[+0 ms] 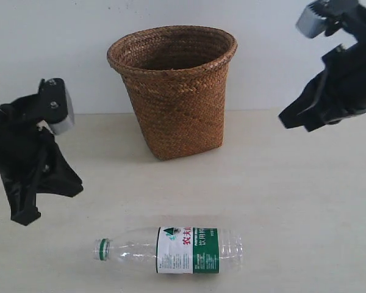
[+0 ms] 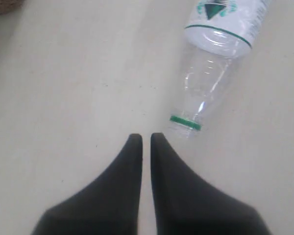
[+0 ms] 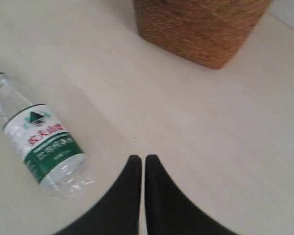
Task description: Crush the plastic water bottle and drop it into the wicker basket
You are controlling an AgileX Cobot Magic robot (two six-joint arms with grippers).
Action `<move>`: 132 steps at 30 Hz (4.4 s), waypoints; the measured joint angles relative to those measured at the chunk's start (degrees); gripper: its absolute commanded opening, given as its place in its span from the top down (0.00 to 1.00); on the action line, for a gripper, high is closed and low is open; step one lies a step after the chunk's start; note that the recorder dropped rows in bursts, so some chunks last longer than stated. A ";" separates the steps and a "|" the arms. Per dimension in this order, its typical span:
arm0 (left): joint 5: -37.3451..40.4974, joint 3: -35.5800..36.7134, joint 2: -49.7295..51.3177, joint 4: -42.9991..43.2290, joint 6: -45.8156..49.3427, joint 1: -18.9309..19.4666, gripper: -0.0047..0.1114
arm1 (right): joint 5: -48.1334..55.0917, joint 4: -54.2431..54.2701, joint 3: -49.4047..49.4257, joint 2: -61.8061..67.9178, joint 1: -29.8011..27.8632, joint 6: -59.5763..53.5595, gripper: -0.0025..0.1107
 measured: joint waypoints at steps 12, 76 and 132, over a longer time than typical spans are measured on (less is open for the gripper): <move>4.60 0.00 7.06 -0.21 11.96 -4.04 0.40 | 2.11 0.56 0.00 10.04 13.27 -0.50 0.98; -9.29 0.33 23.80 -0.32 13.87 -7.38 0.92 | 4.22 -17.61 -11.34 25.58 26.49 34.13 0.98; -8.69 0.33 23.68 0.78 10.27 -7.38 0.92 | 18.90 3.40 -26.84 43.40 24.49 9.98 0.98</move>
